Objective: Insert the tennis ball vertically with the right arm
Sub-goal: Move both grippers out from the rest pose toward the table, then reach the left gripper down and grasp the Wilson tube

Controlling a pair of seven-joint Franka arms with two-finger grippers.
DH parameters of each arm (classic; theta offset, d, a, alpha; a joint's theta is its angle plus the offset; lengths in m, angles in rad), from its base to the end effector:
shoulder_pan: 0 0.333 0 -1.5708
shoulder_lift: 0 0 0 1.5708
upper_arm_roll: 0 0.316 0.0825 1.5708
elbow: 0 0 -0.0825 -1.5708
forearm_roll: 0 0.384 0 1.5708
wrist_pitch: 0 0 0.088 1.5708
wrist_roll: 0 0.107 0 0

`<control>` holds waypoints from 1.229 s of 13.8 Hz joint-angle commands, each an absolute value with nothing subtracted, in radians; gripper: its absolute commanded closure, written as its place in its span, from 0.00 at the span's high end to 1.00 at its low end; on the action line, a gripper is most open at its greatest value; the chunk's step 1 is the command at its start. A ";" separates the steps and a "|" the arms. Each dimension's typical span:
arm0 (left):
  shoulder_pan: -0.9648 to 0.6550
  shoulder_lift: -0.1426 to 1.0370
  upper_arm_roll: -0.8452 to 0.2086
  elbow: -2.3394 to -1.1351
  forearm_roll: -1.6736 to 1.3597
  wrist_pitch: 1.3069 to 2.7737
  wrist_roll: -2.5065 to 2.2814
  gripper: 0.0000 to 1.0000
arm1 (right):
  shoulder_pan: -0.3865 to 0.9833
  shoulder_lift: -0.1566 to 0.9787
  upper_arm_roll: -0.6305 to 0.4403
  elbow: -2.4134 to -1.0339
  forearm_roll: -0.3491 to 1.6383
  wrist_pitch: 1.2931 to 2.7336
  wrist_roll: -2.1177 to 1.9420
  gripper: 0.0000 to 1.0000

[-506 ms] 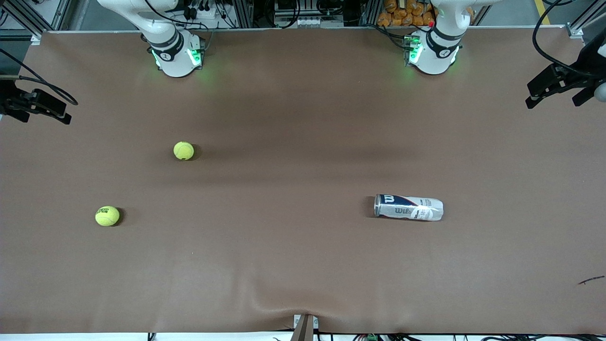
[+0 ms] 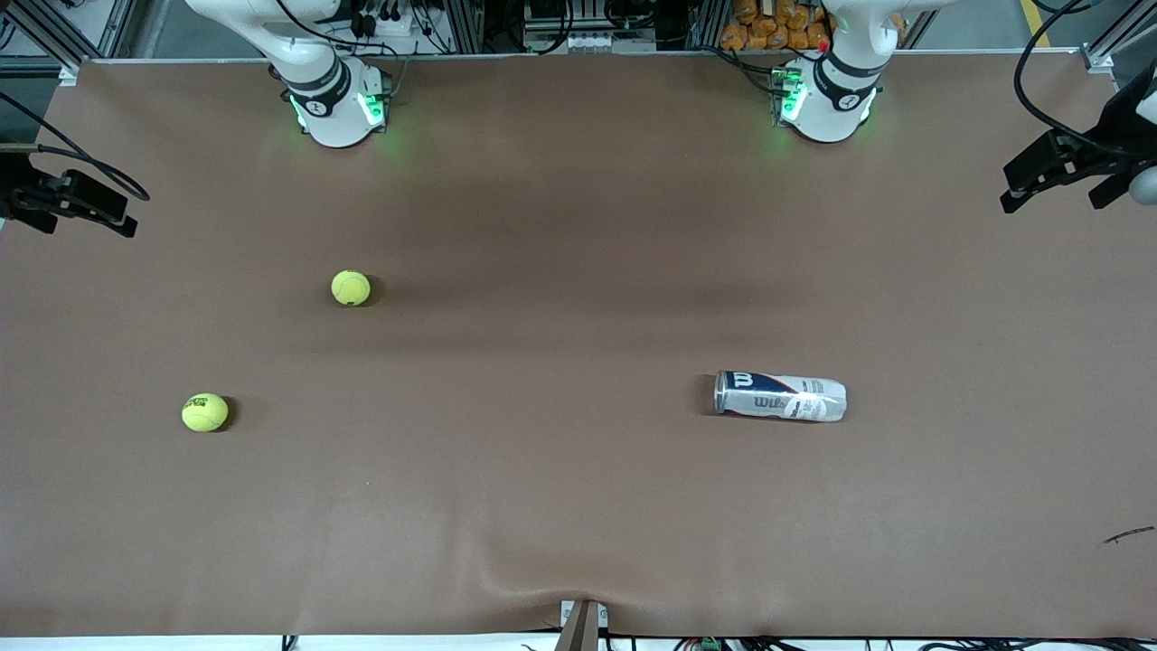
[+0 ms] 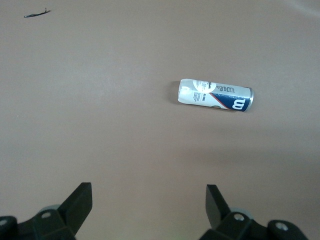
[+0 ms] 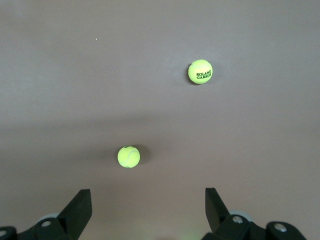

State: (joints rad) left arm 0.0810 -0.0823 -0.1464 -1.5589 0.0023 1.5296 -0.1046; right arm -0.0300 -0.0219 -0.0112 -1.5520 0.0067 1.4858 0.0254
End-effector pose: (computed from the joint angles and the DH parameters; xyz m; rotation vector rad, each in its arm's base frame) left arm 0.5233 -0.0378 0.6703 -3.1300 -0.0619 -0.0832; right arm 0.5386 -0.0215 0.6380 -3.1318 0.1037 0.0693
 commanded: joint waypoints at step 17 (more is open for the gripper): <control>-0.260 0.336 -0.181 -1.375 0.190 1.618 -0.097 1.00 | 0.140 0.029 -0.018 -1.542 -0.012 1.499 0.029 1.00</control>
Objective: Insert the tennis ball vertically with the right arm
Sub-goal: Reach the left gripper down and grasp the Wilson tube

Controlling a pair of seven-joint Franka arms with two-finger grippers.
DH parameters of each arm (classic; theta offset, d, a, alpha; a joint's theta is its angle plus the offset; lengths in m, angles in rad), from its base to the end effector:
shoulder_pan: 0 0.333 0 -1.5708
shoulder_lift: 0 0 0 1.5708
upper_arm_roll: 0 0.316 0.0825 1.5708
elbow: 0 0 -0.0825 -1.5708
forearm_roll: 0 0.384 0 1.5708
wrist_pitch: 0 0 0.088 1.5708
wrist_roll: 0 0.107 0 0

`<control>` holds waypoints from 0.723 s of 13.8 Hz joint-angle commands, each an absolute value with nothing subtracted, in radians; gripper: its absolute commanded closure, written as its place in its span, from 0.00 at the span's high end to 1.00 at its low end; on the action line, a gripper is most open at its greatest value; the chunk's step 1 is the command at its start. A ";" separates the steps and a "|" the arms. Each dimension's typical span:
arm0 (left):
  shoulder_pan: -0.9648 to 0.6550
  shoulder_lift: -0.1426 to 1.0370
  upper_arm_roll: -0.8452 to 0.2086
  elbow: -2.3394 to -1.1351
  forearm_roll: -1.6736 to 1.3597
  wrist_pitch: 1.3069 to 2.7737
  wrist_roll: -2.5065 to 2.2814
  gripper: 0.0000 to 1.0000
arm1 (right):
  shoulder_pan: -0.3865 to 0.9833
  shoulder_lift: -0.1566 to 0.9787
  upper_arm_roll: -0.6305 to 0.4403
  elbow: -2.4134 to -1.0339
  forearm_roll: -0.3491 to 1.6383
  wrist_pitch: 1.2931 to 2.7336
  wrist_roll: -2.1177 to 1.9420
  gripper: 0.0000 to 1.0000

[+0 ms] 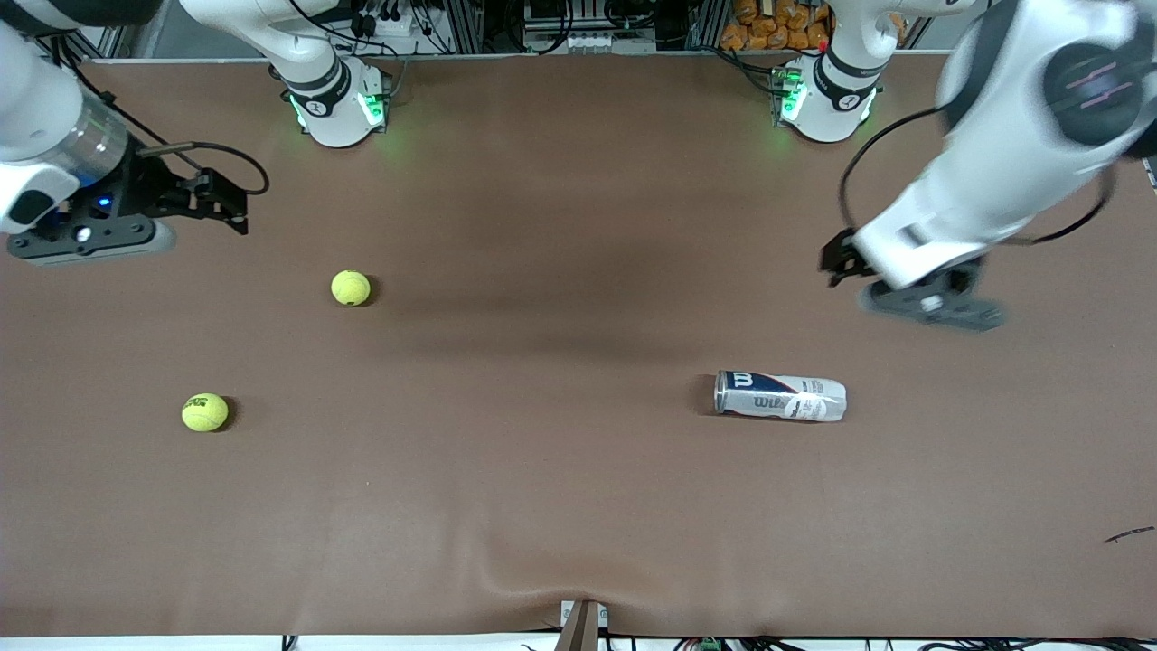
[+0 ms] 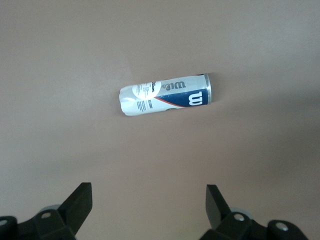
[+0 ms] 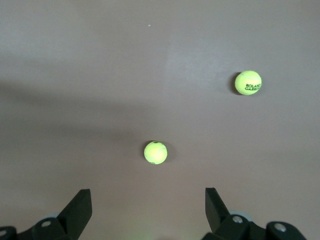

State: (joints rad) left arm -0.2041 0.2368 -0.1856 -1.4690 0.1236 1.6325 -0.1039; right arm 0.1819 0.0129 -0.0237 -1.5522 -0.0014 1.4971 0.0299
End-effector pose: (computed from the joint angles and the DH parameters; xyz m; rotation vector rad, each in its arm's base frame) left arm 0.5875 -0.2147 0.5402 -3.0138 0.4465 0.0727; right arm 0.5438 0.0867 0.6199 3.1253 0.2007 -0.1058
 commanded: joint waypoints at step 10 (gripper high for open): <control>-0.423 0.647 -0.164 -1.298 0.313 1.784 0.216 1.00 | 0.065 0.031 -0.018 -1.511 -0.006 1.529 0.025 1.00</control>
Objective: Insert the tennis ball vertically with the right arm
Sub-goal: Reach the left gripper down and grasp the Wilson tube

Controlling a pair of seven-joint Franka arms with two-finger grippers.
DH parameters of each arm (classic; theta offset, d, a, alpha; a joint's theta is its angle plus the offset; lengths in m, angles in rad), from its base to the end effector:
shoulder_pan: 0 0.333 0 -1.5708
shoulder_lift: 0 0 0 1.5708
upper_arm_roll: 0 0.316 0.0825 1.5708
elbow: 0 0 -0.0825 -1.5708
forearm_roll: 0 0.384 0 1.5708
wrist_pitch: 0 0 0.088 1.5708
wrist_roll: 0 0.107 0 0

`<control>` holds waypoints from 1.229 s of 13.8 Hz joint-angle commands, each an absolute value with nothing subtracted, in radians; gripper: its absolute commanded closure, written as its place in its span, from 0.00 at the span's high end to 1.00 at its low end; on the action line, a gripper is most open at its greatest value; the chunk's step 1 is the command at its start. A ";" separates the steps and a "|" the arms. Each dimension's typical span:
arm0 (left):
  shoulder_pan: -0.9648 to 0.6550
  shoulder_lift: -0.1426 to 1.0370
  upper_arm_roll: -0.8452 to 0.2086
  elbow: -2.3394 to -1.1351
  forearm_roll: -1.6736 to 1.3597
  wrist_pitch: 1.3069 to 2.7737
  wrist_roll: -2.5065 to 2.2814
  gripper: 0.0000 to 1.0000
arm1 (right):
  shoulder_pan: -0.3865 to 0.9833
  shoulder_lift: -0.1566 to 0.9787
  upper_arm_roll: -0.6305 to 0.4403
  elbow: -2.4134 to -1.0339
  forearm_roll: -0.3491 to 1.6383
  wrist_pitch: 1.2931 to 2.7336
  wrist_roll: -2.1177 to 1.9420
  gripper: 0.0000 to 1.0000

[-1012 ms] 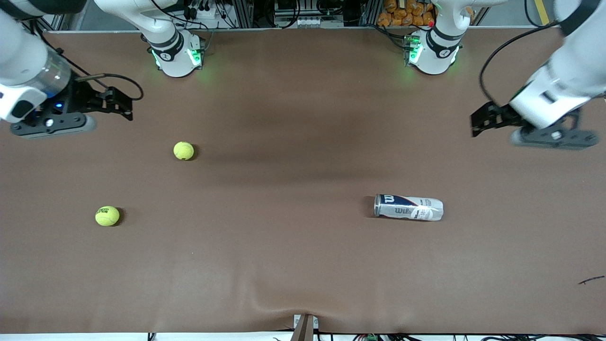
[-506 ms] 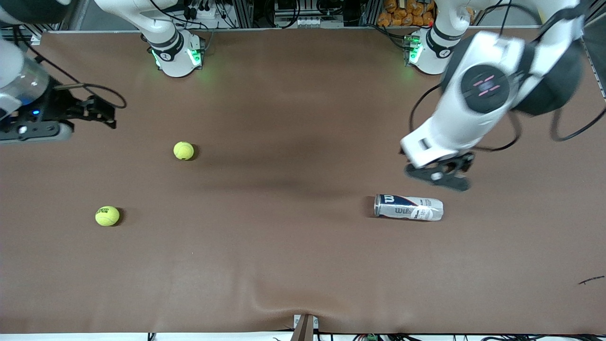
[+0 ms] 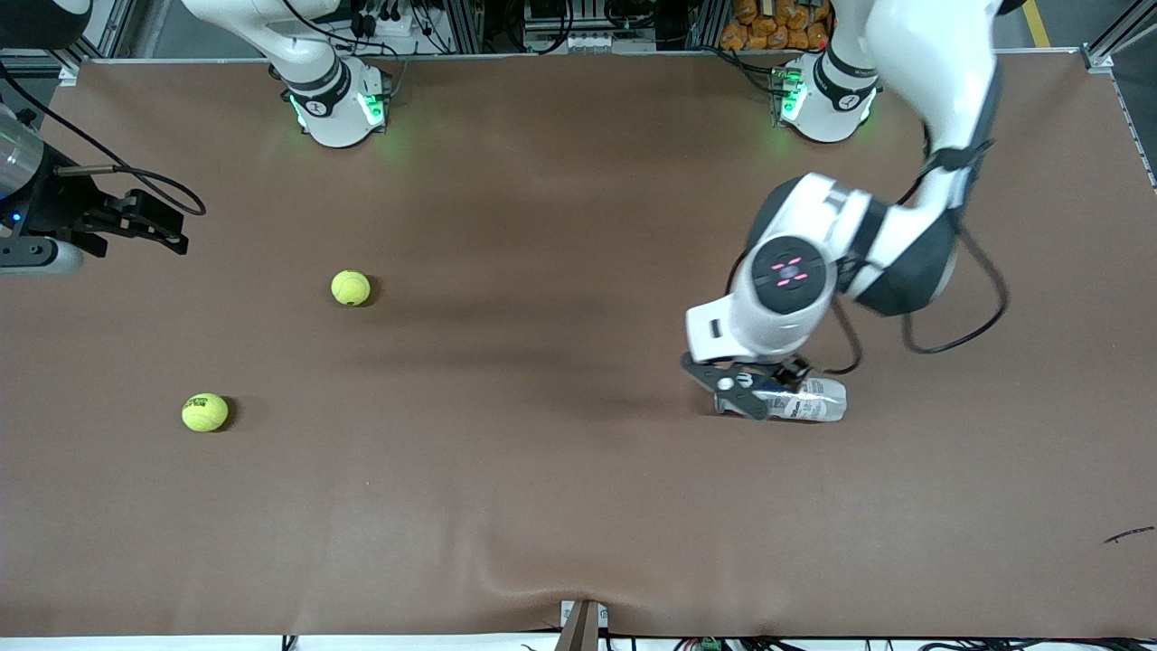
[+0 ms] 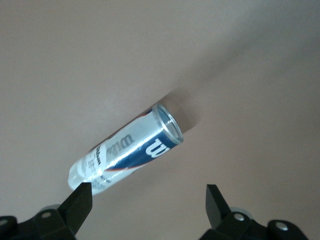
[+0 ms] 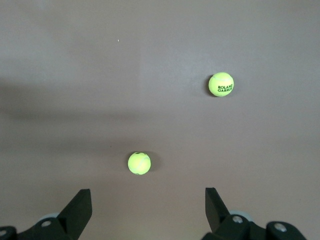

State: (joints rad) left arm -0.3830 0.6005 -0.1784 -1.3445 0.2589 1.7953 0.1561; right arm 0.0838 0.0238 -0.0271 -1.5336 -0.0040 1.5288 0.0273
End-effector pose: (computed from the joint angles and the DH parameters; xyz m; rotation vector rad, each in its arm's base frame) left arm 0.6218 -0.3353 0.3701 -2.7499 1.1134 0.1598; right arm 0.5569 0.0314 0.6251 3.1351 0.0459 -0.0445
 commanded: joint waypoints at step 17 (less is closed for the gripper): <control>-0.382 0.764 -0.152 -1.410 0.687 1.784 0.881 1.00 | -0.031 0.302 -0.017 -1.516 -0.023 1.769 0.023 1.00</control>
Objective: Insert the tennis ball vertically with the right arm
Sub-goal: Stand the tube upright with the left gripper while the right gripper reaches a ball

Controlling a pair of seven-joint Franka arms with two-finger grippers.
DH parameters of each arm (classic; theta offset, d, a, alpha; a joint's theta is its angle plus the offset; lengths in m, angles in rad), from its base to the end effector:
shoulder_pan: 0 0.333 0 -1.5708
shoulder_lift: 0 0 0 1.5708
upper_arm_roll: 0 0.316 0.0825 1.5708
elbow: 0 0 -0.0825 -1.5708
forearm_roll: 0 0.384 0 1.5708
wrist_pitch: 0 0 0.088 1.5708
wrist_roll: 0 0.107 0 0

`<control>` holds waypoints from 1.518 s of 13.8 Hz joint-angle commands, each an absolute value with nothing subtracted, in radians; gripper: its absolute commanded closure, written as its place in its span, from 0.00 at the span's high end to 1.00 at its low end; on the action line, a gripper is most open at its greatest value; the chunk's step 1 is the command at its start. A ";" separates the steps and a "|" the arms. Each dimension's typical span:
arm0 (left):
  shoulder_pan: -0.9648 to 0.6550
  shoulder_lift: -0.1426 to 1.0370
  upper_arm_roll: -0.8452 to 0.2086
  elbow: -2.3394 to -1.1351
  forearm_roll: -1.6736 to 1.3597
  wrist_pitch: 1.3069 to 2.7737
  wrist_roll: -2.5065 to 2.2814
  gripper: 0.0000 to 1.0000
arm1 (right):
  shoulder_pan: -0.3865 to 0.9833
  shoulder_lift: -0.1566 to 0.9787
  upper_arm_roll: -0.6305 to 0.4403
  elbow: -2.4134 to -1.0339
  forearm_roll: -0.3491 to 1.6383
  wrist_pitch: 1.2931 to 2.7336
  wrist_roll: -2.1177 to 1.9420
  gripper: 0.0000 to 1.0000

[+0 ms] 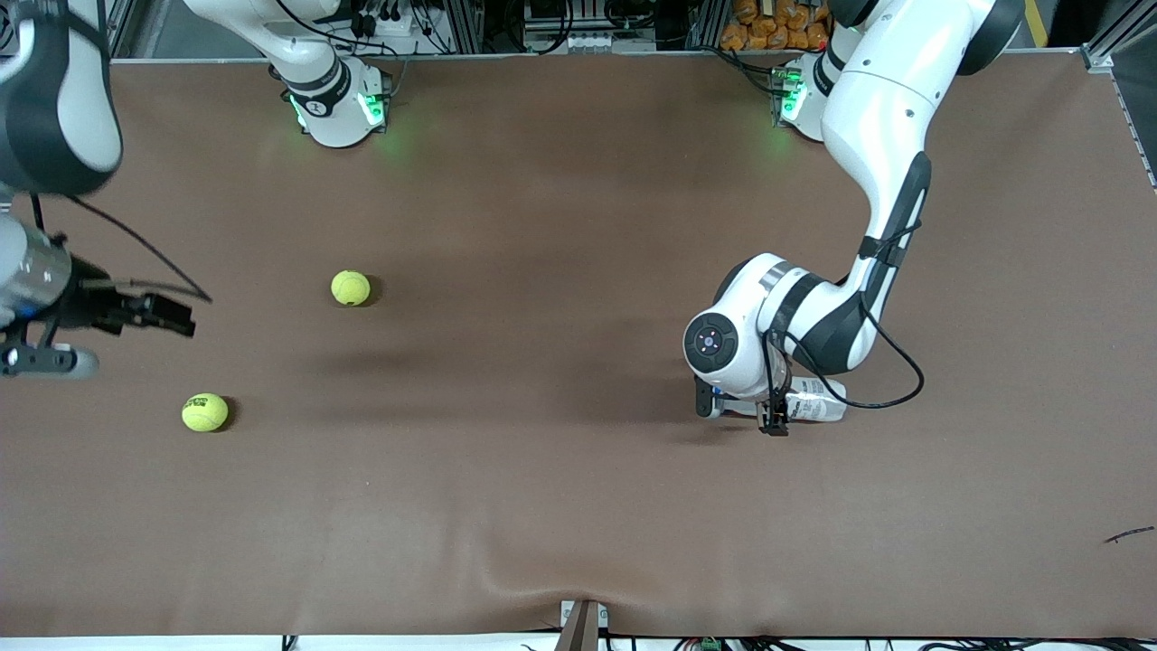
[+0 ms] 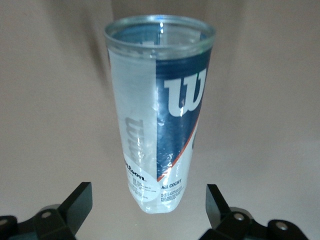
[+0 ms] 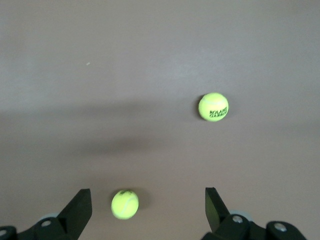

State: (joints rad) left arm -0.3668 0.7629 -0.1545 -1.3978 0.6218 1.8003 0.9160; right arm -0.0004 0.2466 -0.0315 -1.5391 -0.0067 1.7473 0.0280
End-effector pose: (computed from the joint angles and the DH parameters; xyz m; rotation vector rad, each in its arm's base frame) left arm 0.6367 -0.2861 0.2407 -1.8136 1.9955 0.5826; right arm 0.6334 -0.0189 0.5078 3.1255 -0.0903 -0.0599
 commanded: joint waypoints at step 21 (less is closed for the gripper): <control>-0.382 0.836 -0.153 -1.482 0.841 1.864 0.739 1.00 | 0.206 0.216 -0.015 -2.290 0.045 2.135 0.333 1.00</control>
